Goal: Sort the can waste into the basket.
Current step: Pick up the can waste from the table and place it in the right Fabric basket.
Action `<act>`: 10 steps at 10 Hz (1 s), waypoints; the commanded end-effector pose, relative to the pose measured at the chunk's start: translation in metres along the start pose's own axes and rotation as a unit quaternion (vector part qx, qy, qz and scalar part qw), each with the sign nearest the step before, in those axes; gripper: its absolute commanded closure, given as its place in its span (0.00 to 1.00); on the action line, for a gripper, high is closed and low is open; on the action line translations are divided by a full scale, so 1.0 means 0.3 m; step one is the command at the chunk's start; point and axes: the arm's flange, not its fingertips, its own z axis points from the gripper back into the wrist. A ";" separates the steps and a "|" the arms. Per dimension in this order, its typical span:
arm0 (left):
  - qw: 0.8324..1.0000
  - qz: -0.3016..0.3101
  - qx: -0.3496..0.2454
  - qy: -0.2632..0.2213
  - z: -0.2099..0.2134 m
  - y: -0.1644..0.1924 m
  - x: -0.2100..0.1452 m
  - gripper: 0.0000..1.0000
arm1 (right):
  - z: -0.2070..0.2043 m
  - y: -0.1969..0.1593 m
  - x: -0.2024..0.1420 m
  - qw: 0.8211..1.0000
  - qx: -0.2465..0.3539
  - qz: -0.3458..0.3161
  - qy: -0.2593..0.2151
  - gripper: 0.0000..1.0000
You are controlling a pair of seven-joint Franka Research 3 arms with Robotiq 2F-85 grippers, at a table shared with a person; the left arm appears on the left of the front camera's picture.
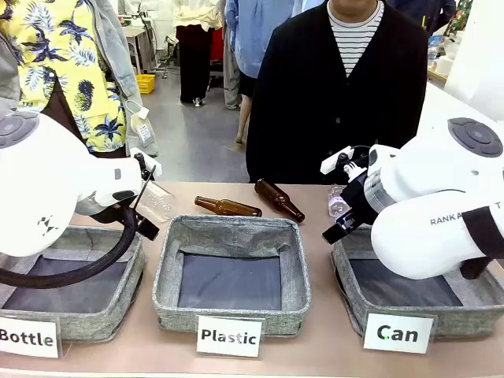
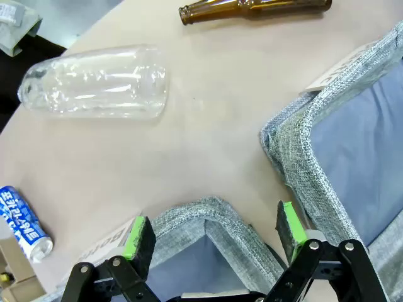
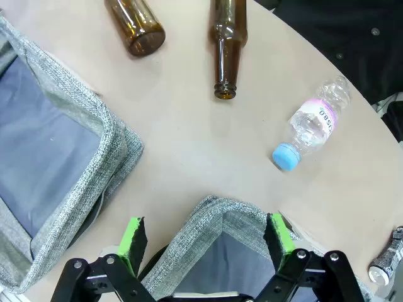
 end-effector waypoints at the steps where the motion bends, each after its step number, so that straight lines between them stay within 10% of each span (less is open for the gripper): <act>1: 1.000 0.000 0.000 0.000 0.000 0.000 0.000 0.00 | 0.000 0.000 0.000 1.000 0.000 0.000 0.000 0.00; 10: 1.000 0.000 0.000 0.000 0.000 0.000 0.000 0.00 | 0.000 0.000 0.000 1.000 0.000 0.000 0.000 0.00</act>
